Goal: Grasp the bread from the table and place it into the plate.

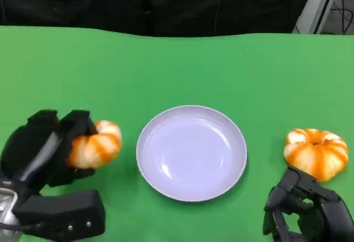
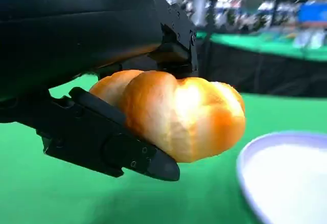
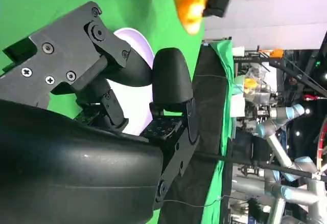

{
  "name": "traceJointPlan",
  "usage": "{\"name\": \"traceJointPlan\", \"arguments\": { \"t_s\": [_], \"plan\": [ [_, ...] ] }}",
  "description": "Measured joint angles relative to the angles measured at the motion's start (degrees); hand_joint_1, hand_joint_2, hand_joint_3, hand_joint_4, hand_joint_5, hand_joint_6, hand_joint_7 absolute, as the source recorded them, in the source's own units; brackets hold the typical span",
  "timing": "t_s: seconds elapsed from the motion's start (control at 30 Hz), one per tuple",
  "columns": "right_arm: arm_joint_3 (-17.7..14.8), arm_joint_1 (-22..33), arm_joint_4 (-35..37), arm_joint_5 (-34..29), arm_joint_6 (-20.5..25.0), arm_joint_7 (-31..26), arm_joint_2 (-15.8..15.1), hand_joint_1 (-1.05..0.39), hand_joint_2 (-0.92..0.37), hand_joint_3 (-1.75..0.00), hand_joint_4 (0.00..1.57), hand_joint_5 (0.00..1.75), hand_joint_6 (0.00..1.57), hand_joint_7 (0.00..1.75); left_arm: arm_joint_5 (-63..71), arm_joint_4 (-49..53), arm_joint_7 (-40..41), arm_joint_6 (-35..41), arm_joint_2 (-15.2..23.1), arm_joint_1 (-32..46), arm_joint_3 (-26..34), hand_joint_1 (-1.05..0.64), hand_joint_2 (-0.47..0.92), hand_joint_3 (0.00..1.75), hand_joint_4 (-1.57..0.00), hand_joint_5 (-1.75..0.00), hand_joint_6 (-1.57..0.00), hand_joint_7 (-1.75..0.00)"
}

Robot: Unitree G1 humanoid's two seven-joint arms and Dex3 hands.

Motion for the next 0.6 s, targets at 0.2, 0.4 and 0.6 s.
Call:
{"name": "traceJointPlan", "arguments": {
  "t_s": [0.2,0.4,0.6],
  "plan": [
    [-0.03,0.01,0.04,-0.02,-0.03,-0.01,0.01,-0.16,-0.49,-1.3,0.82,1.75,0.73,1.6,0.63,-3.51,-2.75,3.02,-3.88,-1.68,-0.97,-0.06,0.9,0.31,-0.64,-1.75,-0.55,-1.75],
    [-0.02,0.16,0.06,-0.02,-0.19,0.01,0.01,-0.17,-0.49,-1.29,0.82,1.75,0.73,1.59,2.32,-1.57,-3.05,3.68,-8.83,-6.97,-3.93,-0.1,0.9,0.31,-0.65,-1.75,-0.57,-1.75],
    [0.1,0.4,0.0,-0.08,-0.31,-0.02,0.03,-0.16,-0.5,-1.28,0.82,1.75,0.73,1.58,4.3,3.19,-3.83,5.2,-13.65,-11.54,-7.87,-0.1,0.9,0.31,-0.62,-1.75,-0.52,-1.75]
  ]
}}
